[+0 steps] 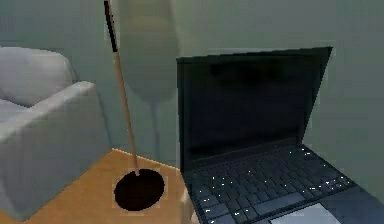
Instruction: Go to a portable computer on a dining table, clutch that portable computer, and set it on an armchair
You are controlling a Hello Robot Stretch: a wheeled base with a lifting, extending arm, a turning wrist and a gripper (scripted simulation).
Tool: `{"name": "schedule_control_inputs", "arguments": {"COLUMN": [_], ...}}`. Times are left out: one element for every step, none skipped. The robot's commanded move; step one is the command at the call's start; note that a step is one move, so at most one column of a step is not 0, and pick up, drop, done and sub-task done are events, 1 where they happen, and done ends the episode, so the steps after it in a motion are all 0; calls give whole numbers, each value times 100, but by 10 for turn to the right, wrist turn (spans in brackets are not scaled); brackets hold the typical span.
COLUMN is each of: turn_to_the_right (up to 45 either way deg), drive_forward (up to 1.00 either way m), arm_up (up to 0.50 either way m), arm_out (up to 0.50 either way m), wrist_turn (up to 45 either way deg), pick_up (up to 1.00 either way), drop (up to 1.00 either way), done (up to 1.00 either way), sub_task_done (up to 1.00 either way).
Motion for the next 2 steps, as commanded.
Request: {"name": "schedule_control_inputs", "arguments": {"turn_to_the_right": [450,450], "drive_forward": [0,0], "arm_up": [0,0], "arm_out": [0,0], "wrist_turn": [0,0], "pick_up": [0,0], "drop": [0,0], "done": [0,0], "sub_task_done": [0,0]}}
